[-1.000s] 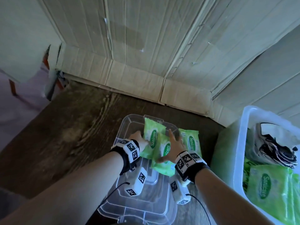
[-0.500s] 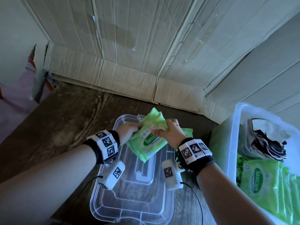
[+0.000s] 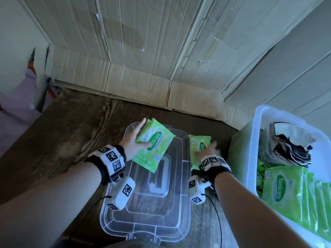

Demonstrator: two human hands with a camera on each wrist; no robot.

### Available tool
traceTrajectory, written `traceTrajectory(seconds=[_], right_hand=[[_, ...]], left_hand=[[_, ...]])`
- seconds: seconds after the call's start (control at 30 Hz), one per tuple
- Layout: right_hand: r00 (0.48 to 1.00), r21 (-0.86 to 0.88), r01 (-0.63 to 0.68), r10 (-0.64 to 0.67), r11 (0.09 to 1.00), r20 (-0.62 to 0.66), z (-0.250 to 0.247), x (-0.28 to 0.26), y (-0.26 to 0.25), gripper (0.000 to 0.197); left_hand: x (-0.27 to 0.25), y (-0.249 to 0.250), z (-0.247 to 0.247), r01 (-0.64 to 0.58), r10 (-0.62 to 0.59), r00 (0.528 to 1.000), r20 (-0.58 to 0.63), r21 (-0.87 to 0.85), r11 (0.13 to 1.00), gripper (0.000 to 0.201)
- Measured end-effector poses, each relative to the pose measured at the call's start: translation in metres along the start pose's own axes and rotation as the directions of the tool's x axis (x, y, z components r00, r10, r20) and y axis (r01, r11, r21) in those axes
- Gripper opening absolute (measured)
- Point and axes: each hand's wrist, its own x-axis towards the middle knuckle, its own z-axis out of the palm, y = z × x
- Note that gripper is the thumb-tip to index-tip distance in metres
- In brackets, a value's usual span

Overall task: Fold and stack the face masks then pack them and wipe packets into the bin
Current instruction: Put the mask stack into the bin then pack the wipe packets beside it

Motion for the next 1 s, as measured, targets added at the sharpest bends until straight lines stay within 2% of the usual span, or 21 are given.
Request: traceTrajectory(seconds=[0.03,0.07,0.13,0.17,0.23,0.3,0.37,0.43,0.47,0.53,0.57,0.6,0.67,0.7,0.73,0.77,0.8,0.83,0.9,0.93,1.0], right_hand=[[1.0,-0.01,-0.019,0.019,1.0,0.007,-0.001,0.001,0.001,0.098],[0.999,-0.017,-0.034,0.035,0.999,0.018,-0.004,0.001,0.0,0.091],[1.0,-0.021,0.008,-0.009,1.0,-0.023,-0.009,-0.002,-0.005,0.053],[0.995,-0.019,0.049,-0.05,0.999,-0.085,-0.012,-0.007,-0.012,0.037],[0.966,0.017,0.154,-0.147,0.988,-0.211,-0.022,-0.023,-0.028,0.028],[0.899,0.069,0.374,-0.343,0.925,-0.272,-0.038,-0.046,-0.046,0.033],[0.801,0.133,0.596,-0.574,0.792,-0.171,-0.054,-0.068,-0.058,0.035],[0.703,0.179,0.684,-0.705,0.707,0.098,-0.062,-0.087,-0.065,0.04],[0.642,0.138,0.72,-0.728,0.68,0.24,-0.062,-0.094,-0.068,0.045],[0.549,-0.049,0.804,-0.71,0.592,0.441,-0.053,-0.105,-0.073,0.05],[0.528,-0.131,0.831,-0.696,0.54,0.487,-0.048,-0.11,-0.076,0.052],[0.514,-0.179,0.849,-0.695,0.498,0.503,-0.044,-0.116,-0.078,0.053],[0.473,-0.284,0.881,-0.734,0.378,0.488,-0.038,-0.123,-0.081,0.056],[0.442,-0.351,0.888,-0.762,0.296,0.474,-0.036,-0.126,-0.082,0.058],[0.407,-0.393,0.889,-0.794,0.233,0.45,-0.033,-0.129,-0.081,0.06],[0.39,-0.411,0.886,-0.825,0.214,0.409,-0.03,-0.13,-0.079,0.063],[0.401,-0.414,0.878,-0.843,0.242,0.358,-0.027,-0.13,-0.076,0.07],[0.443,-0.404,0.862,-0.842,0.306,0.308,-0.026,-0.129,-0.071,0.082],[0.581,-0.324,0.808,-0.755,0.491,0.303,-0.024,-0.122,-0.059,0.113],[0.628,-0.251,0.778,-0.699,0.576,0.343,-0.024,-0.119,-0.054,0.124],[0.64,-0.138,0.749,-0.653,0.648,0.404,-0.022,-0.112,-0.046,0.132]], left_hand=[[-0.001,0.002,0.0,-0.024,0.024,1.0,0.017,0.0,1.0,0.078],[-0.003,0.005,0.001,-0.018,0.018,0.999,0.049,0.005,1.0,0.072],[-0.003,0.005,0.002,-0.024,0.018,0.994,0.105,0.057,0.998,0.045],[-0.003,0.005,0.002,-0.023,0.012,0.993,0.114,0.092,0.995,0.034],[-0.001,0.006,-0.001,0.02,-0.031,0.993,0.115,0.095,0.995,0.029],[0.004,0.006,-0.003,0.119,-0.118,0.984,0.135,0.001,0.993,0.027],[0.005,0.013,-0.006,0.218,-0.196,0.971,0.139,-0.163,0.962,0.011],[0.005,0.016,-0.01,0.201,-0.175,0.978,0.116,-0.285,0.937,0.058],[0.005,0.019,-0.012,0.192,-0.158,0.979,0.13,-0.311,0.931,0.071],[0.0,0.026,-0.014,0.203,-0.131,0.958,0.254,-0.281,0.938,0.077],[-0.001,0.025,-0.015,0.207,-0.135,0.945,0.299,-0.225,0.952,0.081],[-0.003,0.025,-0.015,0.184,-0.143,0.932,0.333,-0.094,0.978,0.081],[-0.011,0.026,-0.012,0.106,-0.163,0.908,0.385,0.163,0.981,0.059],[-0.015,0.026,-0.011,0.089,-0.181,0.911,0.37,0.251,0.964,0.044],[-0.017,0.025,-0.009,0.08,-0.188,0.921,0.341,0.307,0.948,0.033],[-0.02,0.024,-0.009,0.06,-0.172,0.93,0.326,0.328,0.943,0.03],[-0.022,0.023,-0.009,0.049,-0.167,0.933,0.318,0.346,0.937,0.029],[-0.023,0.022,-0.009,0.019,-0.145,0.937,0.318,0.367,0.93,0.027],[-0.025,0.022,-0.01,-0.035,-0.117,0.936,0.332,0.417,0.908,0.034],[-0.026,0.021,-0.011,-0.038,-0.12,0.938,0.325,0.44,0.897,0.038],[-0.025,0.019,-0.013,-0.041,-0.13,0.942,0.311,0.488,0.872,0.041]])
